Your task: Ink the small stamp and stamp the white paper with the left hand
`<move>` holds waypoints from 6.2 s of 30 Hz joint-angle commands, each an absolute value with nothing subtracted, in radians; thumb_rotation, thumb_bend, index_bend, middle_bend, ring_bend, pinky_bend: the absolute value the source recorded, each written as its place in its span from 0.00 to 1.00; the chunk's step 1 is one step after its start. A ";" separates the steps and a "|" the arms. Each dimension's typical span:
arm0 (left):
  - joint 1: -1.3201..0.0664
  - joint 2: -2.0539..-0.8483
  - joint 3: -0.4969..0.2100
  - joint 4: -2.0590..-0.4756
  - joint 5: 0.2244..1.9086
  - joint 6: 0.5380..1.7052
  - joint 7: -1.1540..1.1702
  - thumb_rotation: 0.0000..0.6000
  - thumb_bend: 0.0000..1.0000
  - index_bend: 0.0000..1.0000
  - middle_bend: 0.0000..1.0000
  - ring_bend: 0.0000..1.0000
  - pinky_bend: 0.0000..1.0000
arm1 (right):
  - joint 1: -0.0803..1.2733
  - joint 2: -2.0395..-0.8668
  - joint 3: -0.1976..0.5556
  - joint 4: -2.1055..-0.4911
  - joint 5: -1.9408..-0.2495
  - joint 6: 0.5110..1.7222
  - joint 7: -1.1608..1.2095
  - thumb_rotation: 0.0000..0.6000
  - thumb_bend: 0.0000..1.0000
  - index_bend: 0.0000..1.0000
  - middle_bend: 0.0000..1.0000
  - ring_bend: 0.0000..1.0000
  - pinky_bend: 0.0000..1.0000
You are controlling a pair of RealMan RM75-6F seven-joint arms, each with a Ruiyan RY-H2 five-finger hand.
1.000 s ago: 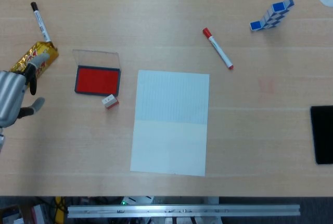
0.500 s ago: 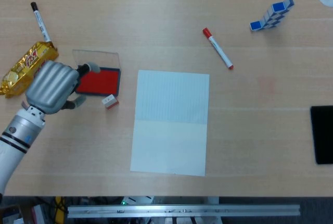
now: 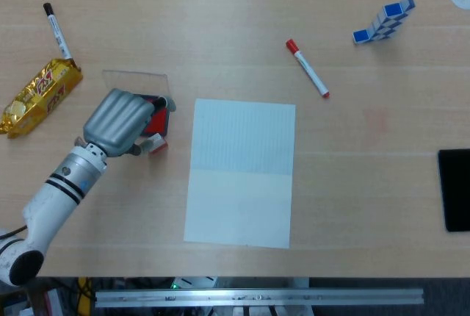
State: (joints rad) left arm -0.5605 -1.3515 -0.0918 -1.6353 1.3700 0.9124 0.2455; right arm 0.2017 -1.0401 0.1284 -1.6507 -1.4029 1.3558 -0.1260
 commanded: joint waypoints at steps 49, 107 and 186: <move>-0.735 -1.366 0.049 -1.714 0.915 0.853 0.685 1.00 0.19 0.34 0.95 0.96 1.00 | 0.169 -1.048 0.106 -1.611 -1.391 1.370 -0.073 1.00 0.11 0.24 0.33 0.26 0.39; -0.757 -1.304 0.176 -1.858 0.888 0.965 0.748 1.00 0.19 0.34 0.94 0.95 1.00 | 0.135 -1.046 0.100 -1.597 -1.401 1.398 -0.028 1.00 0.11 0.24 0.33 0.26 0.39; -0.541 -1.581 0.082 -1.654 1.016 1.186 0.806 1.00 0.24 0.53 1.00 1.00 1.00 | 0.136 -1.041 0.092 -1.574 -1.413 1.373 0.013 1.00 0.11 0.24 0.33 0.26 0.39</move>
